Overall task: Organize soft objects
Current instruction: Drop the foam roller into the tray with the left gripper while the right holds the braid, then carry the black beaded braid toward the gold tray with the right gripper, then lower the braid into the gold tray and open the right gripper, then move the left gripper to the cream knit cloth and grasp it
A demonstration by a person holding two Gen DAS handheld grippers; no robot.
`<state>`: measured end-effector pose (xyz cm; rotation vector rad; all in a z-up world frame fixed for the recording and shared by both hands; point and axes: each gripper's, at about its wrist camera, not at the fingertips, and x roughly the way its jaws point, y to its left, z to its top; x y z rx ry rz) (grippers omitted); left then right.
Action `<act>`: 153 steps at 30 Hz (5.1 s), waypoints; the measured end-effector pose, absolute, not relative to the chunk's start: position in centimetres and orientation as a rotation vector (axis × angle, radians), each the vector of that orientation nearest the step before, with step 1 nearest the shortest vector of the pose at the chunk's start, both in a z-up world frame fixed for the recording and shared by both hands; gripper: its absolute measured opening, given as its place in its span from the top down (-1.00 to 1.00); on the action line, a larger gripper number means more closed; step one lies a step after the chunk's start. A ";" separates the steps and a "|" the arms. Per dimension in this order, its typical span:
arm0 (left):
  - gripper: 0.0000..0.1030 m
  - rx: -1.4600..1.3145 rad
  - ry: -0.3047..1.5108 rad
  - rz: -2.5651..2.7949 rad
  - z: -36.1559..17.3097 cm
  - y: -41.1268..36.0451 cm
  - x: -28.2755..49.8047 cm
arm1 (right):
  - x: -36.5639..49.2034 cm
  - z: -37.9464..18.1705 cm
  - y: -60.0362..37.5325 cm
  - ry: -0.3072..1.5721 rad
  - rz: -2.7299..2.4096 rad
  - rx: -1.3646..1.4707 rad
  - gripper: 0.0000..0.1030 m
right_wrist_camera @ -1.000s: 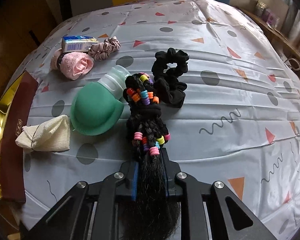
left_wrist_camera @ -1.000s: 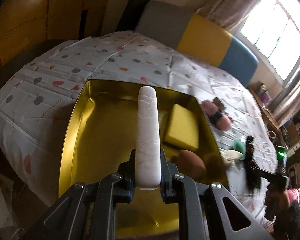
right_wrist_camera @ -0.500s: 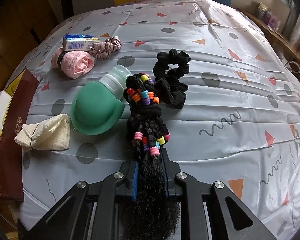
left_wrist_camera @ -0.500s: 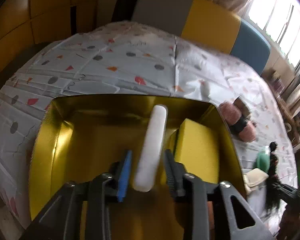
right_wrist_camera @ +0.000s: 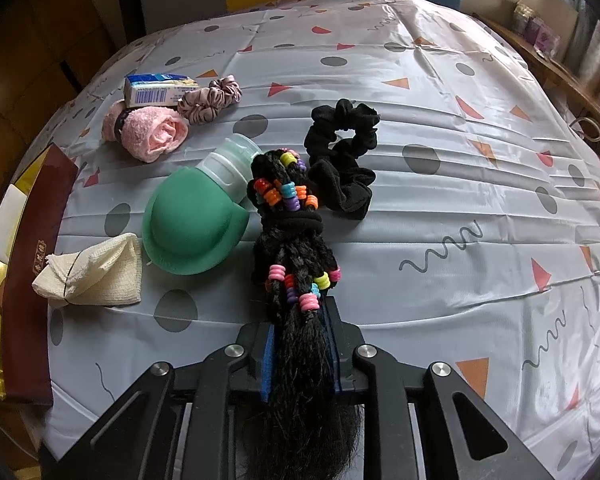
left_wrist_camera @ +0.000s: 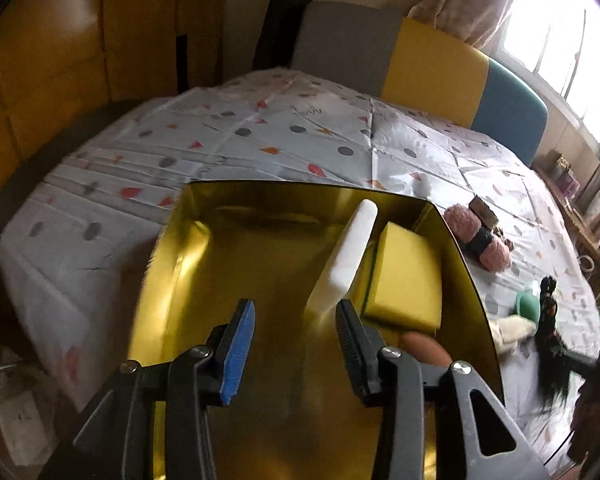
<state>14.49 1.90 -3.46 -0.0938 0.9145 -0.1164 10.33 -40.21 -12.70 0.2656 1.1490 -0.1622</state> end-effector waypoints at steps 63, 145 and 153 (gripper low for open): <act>0.18 -0.058 0.820 -0.113 -0.6 3.5 5.1 | 7.8 -9.6 -32.9 1.139 -0.083 0.255 0.75; 0.18 0.021 0.847 -0.105 -1.1 1.5 5.8 | 10.8 -1.5 -23.1 0.880 0.124 0.199 -0.06; 0.18 0.078 0.843 -0.182 -0.6 -1.5 6.1 | 9.5 -2.1 -31.5 0.873 -0.052 0.225 -0.17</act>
